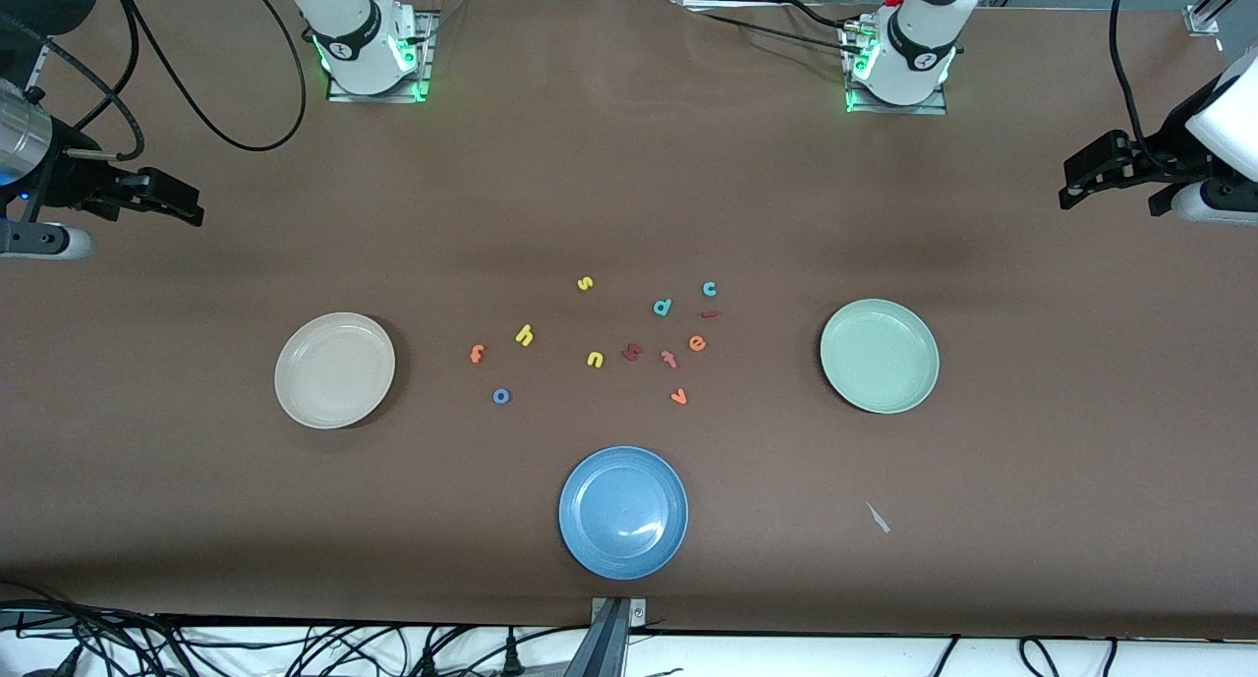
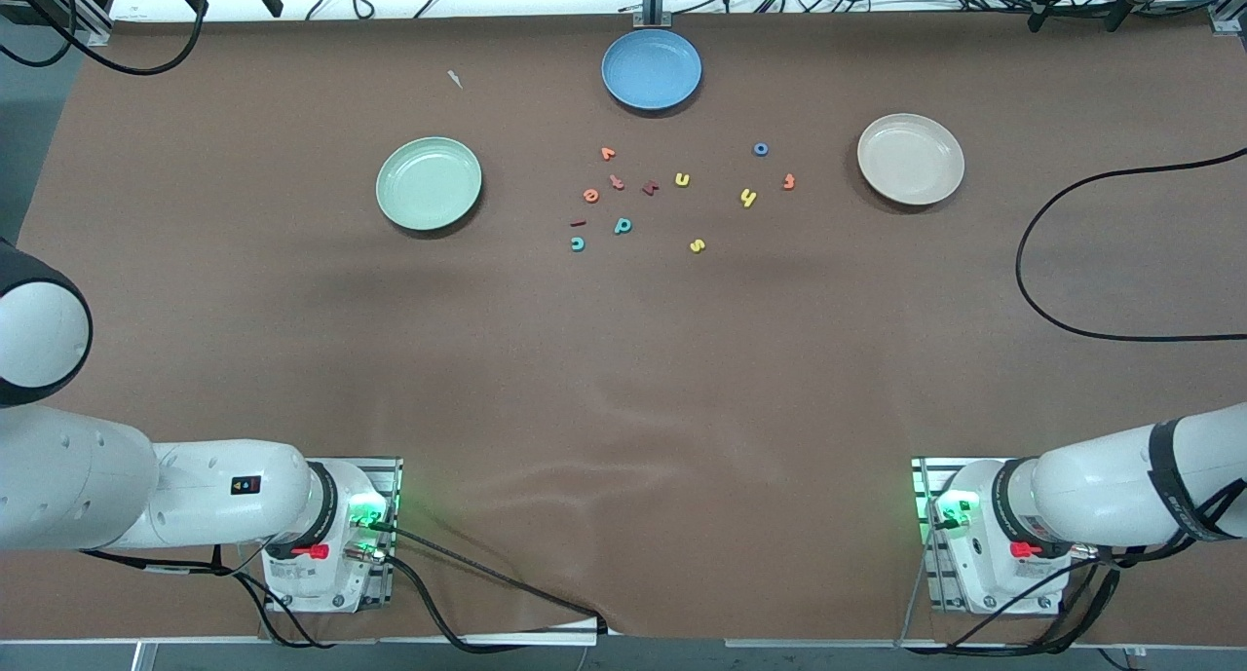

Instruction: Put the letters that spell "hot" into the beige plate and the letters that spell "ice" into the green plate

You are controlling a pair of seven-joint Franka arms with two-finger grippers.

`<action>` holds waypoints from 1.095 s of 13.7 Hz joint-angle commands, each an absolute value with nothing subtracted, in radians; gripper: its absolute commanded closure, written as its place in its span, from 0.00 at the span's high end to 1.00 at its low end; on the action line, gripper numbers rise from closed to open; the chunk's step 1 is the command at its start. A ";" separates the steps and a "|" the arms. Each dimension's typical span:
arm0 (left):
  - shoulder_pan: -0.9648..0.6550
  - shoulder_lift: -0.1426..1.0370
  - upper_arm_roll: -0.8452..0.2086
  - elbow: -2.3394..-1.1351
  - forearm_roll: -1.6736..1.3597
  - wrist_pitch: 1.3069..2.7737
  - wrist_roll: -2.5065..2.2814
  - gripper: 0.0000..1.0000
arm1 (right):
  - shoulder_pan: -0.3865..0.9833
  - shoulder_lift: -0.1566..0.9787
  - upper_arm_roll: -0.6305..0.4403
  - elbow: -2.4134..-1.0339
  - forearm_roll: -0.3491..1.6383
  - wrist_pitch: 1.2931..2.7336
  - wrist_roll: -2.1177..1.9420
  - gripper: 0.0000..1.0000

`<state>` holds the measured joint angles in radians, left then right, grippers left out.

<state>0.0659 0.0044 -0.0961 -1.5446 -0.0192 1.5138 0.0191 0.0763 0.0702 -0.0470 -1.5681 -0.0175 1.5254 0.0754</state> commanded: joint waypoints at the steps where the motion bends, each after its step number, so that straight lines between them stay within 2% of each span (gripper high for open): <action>1: 0.071 -0.011 -0.097 -1.546 -0.029 1.511 0.017 1.00 | 0.077 0.072 -0.051 -1.560 -0.002 1.523 0.084 1.00; 15: 0.074 -0.011 -0.097 -1.557 -0.029 1.508 0.020 1.00 | 0.077 0.072 -0.051 -1.560 -0.002 1.523 0.084 1.00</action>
<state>0.0673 0.0033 -0.0960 -1.5450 -0.0192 1.5131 0.0191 0.0763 0.0702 -0.0470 -1.5681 -0.0174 1.5254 0.0757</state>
